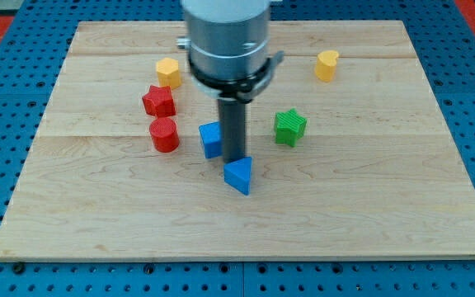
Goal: Place the green star at center of the board
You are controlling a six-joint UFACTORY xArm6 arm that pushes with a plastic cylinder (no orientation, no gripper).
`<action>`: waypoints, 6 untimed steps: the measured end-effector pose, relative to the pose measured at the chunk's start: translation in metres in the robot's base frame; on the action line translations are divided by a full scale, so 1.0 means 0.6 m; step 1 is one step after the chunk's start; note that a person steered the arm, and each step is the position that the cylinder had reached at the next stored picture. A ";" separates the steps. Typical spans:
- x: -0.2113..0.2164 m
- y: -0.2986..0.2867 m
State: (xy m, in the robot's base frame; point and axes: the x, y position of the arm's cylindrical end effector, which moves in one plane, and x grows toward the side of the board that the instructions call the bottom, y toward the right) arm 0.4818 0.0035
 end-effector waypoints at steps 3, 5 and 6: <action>0.002 0.219; -0.064 0.138; -0.071 0.106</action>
